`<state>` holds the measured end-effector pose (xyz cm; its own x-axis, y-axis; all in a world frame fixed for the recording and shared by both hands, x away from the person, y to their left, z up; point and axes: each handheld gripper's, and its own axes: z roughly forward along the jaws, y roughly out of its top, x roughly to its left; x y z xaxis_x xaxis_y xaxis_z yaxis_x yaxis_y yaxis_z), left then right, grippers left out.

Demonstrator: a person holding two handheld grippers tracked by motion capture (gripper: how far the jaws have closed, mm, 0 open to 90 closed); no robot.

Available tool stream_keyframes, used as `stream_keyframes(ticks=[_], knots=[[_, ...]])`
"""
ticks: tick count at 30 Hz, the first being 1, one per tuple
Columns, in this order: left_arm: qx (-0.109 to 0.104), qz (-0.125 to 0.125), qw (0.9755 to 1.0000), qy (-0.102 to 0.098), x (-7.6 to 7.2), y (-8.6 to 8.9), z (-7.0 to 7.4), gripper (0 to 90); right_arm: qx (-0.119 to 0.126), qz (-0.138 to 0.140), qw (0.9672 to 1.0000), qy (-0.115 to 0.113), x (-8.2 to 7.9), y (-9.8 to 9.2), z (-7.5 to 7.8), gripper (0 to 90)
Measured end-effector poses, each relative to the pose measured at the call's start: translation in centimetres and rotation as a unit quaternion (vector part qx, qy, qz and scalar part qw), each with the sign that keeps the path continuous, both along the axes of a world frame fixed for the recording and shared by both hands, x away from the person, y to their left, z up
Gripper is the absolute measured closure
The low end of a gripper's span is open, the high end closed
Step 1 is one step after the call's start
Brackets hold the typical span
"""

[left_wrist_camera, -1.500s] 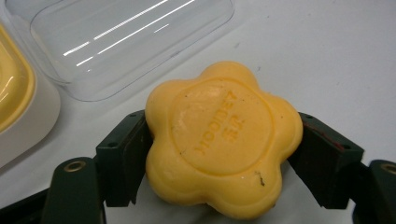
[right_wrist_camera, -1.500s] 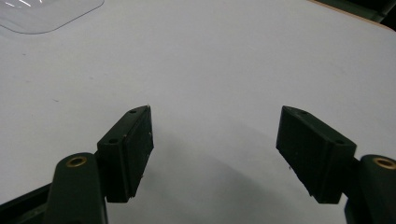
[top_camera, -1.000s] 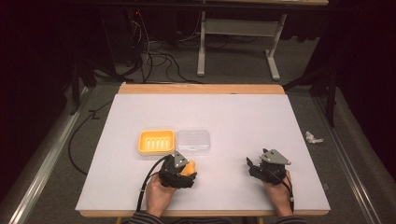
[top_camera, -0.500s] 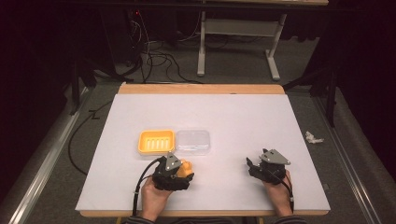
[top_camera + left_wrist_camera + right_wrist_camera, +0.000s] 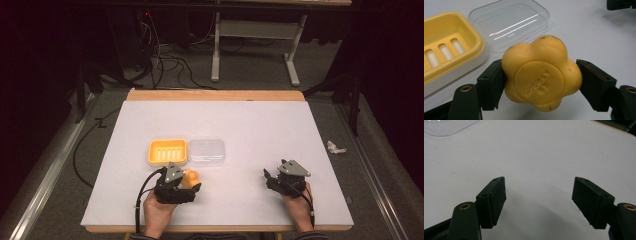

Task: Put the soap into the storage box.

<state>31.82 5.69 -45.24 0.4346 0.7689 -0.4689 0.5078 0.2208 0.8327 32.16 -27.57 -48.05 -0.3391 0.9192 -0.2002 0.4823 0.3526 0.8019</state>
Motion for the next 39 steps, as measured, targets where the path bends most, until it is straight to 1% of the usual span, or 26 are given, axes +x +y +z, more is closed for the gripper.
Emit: stream_keyframes(ticks=[3, 5, 6, 8, 11, 15, 18, 23, 30, 31, 37, 39], knots=[[-0.008, 0.005, 0.9999, -0.002, 0.1, 0.4, 0.3, 27.7, 0.0, -0.002, 1.0, -0.001, 0.0, 0.0, 0.0, 27.7], [-0.01, 0.008, 0.9999, -0.004, 0.1, 0.6, 0.5, 27.7, 0.002, -0.002, 1.0, -0.001, 0.0, 0.0, 0.0, 27.7], [-0.009, 0.007, 0.9999, -0.004, 0.2, 0.8, 0.6, 27.7, 0.003, 0.0, 1.0, -0.002, 0.0, 0.0, 0.0, 27.8], [-0.015, 0.012, 0.9998, -0.002, 0.3, 0.9, 0.8, 27.7, 0.004, -0.002, 1.0, -0.003, 0.0, 0.0, 0.0, 27.8], [-0.012, 0.014, 0.9998, -0.004, 0.4, 1.2, 1.0, 27.7, 0.003, 0.0, 1.0, -0.002, 0.0, 0.0, 0.0, 27.7], [-0.016, 0.018, 0.9997, -0.004, 0.6, 1.5, 1.2, 27.7, 0.004, -0.001, 1.0, -0.002, 0.0, 0.0, 0.0, 27.7], [-0.017, 0.023, 0.9996, -0.008, 0.8, 1.8, 1.6, 27.7, 0.005, 0.0, 1.0, -0.006, -0.1, -0.1, 0.0, 27.7], [-0.022, 0.03, 0.9992, -0.012, 1.2, 2.3, 2.2, 27.7, 0.005, 0.0, 1.0, -0.003, -0.1, -0.1, 0.0, 27.7], [-0.022, 0.038, 0.999, -0.011, 1.7, 3.0, 2.6, 27.7, 0.005, 0.0, 1.0, -0.004, -0.1, -0.1, 0.0, 27.7], [-0.028, 0.042, 0.9987, -0.009, 1.9, 3.0, 2.7, 27.7, 0.005, 0.0, 1.0, -0.004, -0.1, -0.1, 0.0, 27.7], [-0.024, 0.043, 0.9987, -0.008, 2.6, 3.2, 2.8, 27.7, 0.006, 0.0, 1.0, -0.002, -0.1, -0.1, 0.0, 27.7], [-0.029, 0.047, 0.9985, -0.008, 2.8, 3.3, 3.0, 27.7, 0.007, -0.001, 1.0, -0.002, -0.1, -0.1, 0.0, 27.7]])
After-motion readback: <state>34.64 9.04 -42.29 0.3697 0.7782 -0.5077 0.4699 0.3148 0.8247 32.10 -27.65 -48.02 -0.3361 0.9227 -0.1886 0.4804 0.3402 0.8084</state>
